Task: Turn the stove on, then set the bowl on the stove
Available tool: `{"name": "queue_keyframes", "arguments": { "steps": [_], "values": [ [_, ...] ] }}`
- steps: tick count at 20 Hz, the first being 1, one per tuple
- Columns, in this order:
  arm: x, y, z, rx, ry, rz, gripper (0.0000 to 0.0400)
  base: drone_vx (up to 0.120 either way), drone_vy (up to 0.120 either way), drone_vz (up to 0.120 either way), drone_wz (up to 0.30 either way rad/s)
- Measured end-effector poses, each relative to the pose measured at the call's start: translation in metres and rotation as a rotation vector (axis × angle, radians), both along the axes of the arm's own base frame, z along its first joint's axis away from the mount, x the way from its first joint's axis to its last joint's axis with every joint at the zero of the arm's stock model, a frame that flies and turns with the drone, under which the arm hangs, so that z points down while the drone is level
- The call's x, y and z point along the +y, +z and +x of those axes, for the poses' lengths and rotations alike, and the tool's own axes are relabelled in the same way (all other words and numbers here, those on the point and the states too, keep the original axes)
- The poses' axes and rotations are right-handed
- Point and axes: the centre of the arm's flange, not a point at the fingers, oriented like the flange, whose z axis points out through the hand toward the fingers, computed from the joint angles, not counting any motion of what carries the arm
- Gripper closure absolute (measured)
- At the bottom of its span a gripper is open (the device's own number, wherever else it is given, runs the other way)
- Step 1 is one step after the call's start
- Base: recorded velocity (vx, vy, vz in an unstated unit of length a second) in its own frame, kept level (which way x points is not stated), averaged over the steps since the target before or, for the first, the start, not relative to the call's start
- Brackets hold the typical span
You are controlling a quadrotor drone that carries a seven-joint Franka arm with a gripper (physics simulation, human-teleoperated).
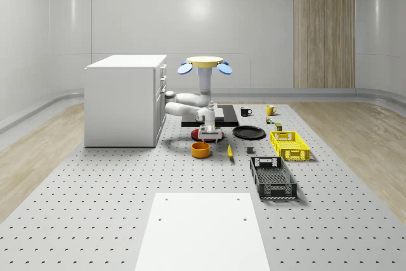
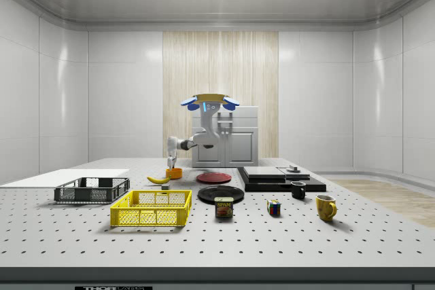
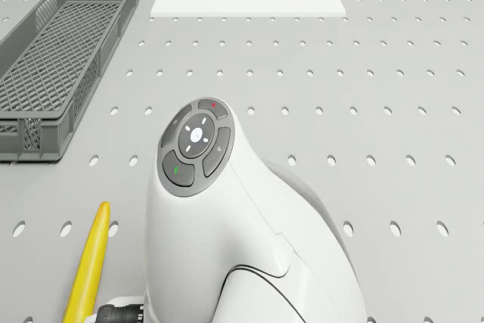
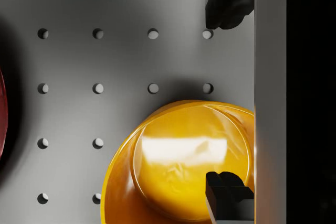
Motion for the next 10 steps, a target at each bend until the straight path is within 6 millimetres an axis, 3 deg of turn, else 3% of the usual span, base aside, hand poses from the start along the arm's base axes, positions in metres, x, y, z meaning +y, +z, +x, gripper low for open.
{"name": "queue_keyframes", "arguments": {
  "steps": [10],
  "values": [
    [-0.003,0.021,0.000,0.000,0.000,0.000,0.0000,0.000,0.000,0.000,0.000]
  ]
}}
